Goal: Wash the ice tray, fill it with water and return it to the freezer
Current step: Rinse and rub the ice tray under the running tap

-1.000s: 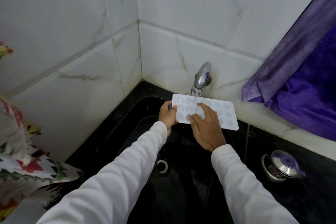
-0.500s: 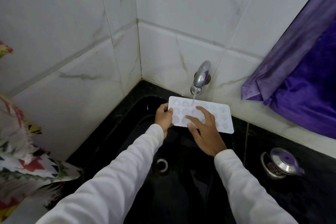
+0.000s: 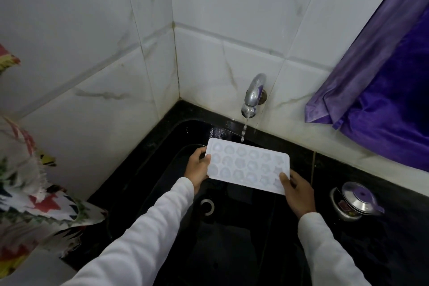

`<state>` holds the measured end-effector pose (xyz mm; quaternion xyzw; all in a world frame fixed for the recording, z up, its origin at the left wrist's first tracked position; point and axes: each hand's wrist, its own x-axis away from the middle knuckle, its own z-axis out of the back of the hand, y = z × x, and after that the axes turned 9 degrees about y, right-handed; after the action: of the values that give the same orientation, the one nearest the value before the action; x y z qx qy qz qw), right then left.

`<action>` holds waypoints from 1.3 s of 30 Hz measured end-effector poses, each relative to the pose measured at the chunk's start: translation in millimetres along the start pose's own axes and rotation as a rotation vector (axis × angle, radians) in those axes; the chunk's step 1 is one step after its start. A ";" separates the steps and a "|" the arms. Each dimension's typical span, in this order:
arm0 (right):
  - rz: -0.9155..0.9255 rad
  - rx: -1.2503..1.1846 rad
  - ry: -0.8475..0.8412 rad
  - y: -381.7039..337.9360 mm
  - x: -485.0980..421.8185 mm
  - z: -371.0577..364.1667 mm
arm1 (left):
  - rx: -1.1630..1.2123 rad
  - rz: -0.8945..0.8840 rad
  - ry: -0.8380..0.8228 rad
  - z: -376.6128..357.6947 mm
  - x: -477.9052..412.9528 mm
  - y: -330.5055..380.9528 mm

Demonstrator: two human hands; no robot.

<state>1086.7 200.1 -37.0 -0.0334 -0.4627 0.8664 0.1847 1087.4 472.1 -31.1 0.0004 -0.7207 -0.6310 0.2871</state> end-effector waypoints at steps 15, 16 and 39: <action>0.077 -0.128 0.149 -0.2 19.9 -1.2 | -0.240 -0.322 0.112 31.6 17.1 -10.6; 0.093 -0.125 0.152 -3.1 19.3 1.1 | -0.233 -0.344 0.106 33.5 18.4 -8.3; 0.535 -0.316 0.350 -61.9 18.4 53.0 | 0.026 -0.743 0.054 33.6 55.6 53.0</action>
<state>1075.3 195.9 45.7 -0.3296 -0.5273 0.7829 0.0203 1046.3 493.3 38.7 0.2822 -0.6716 -0.6827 0.0577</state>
